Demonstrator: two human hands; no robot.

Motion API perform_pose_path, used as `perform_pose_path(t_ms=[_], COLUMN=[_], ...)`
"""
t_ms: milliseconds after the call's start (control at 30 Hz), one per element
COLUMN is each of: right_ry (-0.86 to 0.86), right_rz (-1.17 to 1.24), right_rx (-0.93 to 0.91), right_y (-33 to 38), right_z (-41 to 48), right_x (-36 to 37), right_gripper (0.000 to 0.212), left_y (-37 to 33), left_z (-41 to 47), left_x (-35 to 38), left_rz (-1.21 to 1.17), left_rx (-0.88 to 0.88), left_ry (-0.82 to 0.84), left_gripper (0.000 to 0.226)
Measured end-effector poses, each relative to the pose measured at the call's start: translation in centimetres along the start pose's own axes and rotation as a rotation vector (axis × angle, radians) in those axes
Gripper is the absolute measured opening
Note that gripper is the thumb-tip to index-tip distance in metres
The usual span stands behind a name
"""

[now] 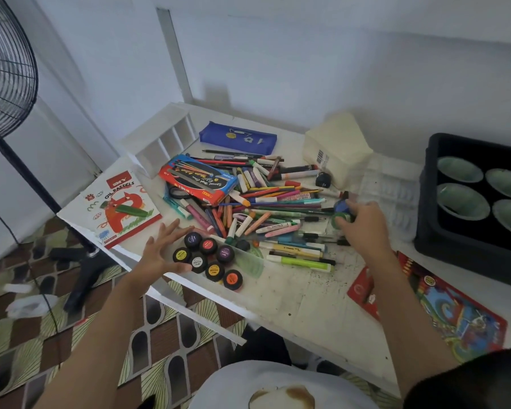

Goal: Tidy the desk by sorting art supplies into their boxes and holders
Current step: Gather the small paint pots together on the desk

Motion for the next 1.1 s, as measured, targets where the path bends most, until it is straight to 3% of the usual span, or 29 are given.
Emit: perform_pose_path(t_ms=[233,433,833,1000,1100], right_ry=[-0.058,-0.091,-0.282,-0.215,-0.030], right_rz=[0.087,0.056,0.109,0.186,0.257], right_rx=[0.135,0.061,-0.082,-0.142,-0.176], right_y=[-2.1,-1.0,0.9,1.7,2.5], right_z=[1.1,0.0,-2.8,-3.3,-3.8], right_x=[-0.9,-0.5,-2.3,-1.4,0.2], right_gripper=[0.061,0.051,0.028,0.023,0.014], left_y=[-0.1,-0.2,0.0,-0.2,-0.1], left_z=[-0.1,-0.1,-0.1,-0.2,-0.2], left_x=[0.0,0.0,-0.1,0.0,0.0], left_rz=[0.005,-0.016,0.004,0.020,0.021], left_rx=[0.000,0.004,0.007,-0.002,-0.006], left_ry=[-0.003,-0.008,-0.012,-0.002,-0.002], left_gripper=[0.102,0.096,0.107,0.108,0.110])
Point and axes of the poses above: each hand's wrist, its own z-axis towards the middle knuckle, its own x-axis out of the palm, y = z × x, the point moved 6 cm from there along z, towards the middle knuckle, and after that the axes turned 6 degrees about -y, right-handed, at the moved point
